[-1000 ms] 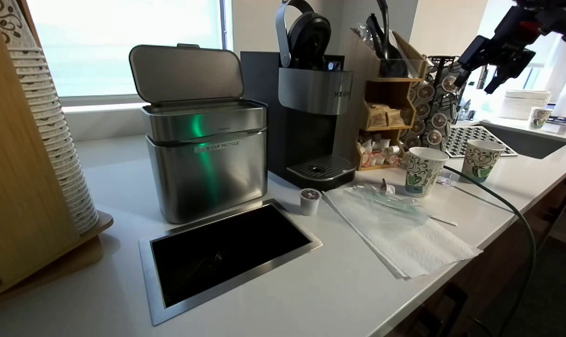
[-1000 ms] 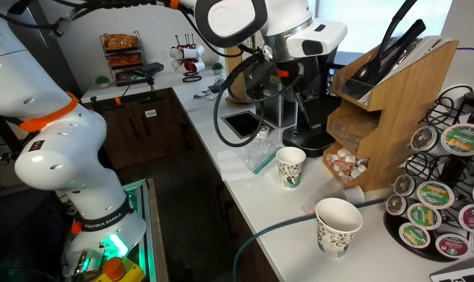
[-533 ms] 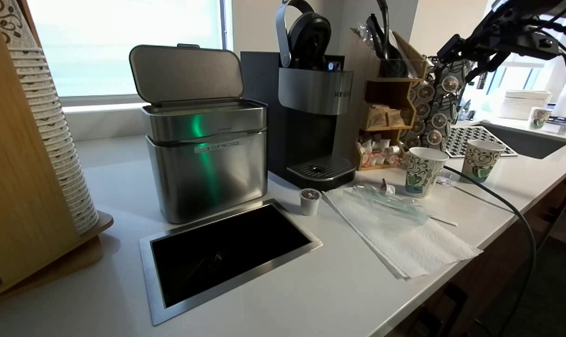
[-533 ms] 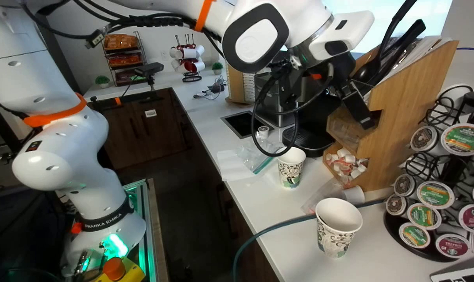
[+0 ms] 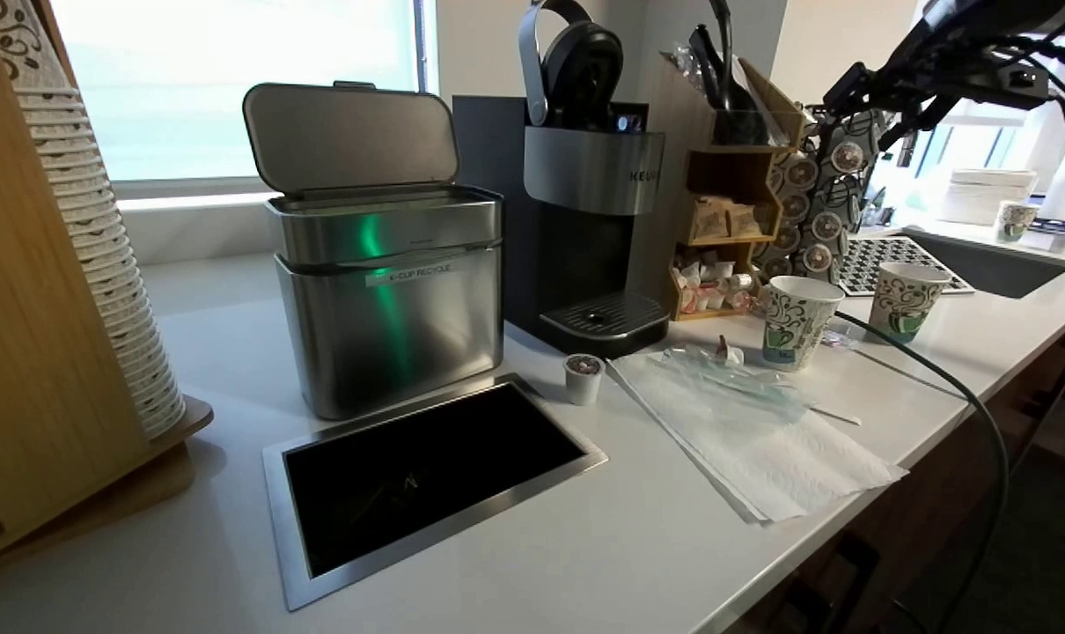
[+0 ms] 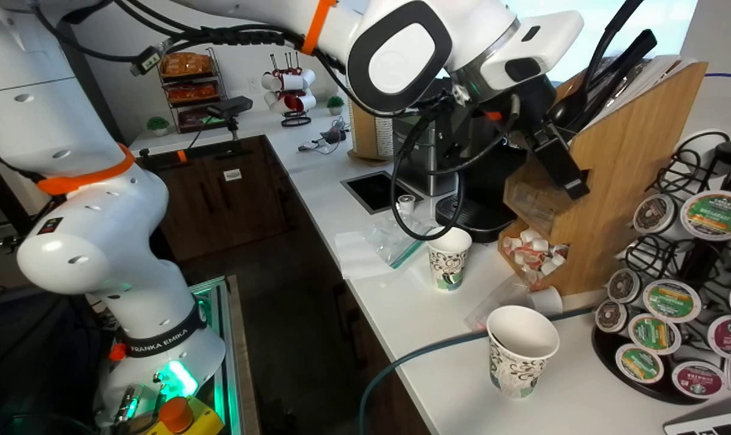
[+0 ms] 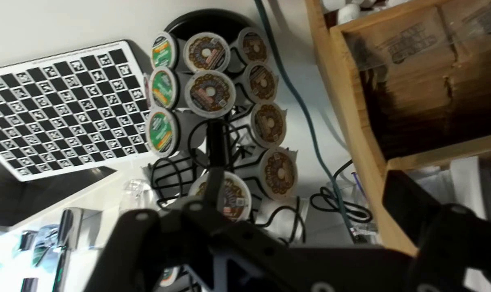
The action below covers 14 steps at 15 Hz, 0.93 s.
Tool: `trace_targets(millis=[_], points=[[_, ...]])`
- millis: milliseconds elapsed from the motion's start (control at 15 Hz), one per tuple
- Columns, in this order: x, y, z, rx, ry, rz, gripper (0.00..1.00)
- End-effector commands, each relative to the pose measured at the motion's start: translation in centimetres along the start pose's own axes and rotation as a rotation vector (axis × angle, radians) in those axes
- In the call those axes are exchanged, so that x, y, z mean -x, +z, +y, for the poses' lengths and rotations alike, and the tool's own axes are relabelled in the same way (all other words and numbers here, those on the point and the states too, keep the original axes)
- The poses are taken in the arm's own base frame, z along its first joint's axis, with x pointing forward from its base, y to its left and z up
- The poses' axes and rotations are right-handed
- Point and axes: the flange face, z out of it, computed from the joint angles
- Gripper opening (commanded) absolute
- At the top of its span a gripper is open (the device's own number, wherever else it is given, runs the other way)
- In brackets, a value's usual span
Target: Remove one coffee capsule from the holder, then place it on the counter
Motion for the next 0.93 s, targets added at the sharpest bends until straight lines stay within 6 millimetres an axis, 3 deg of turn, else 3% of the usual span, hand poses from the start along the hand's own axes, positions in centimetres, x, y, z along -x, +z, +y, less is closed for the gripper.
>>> trace_targets(millis=[0,333,400,467,533,867], points=[[-0.6,0.8,3.2,0.113,0.100,0.065,1.00],[-1.8,-0.9,7.3,0.244,0.227,0.179,1.00],[-2.1,-1.4,7.0,0.262,0.209,0.211,1.00],[-1.6,-1.7,5.3,0.263,0.172,0.229,1.00],[-1.9,-1.1,7.0,0.264,0.183,0.183,1.00],[-1.9,-1.5,4.6,0.263,0.185,0.240,1.00]])
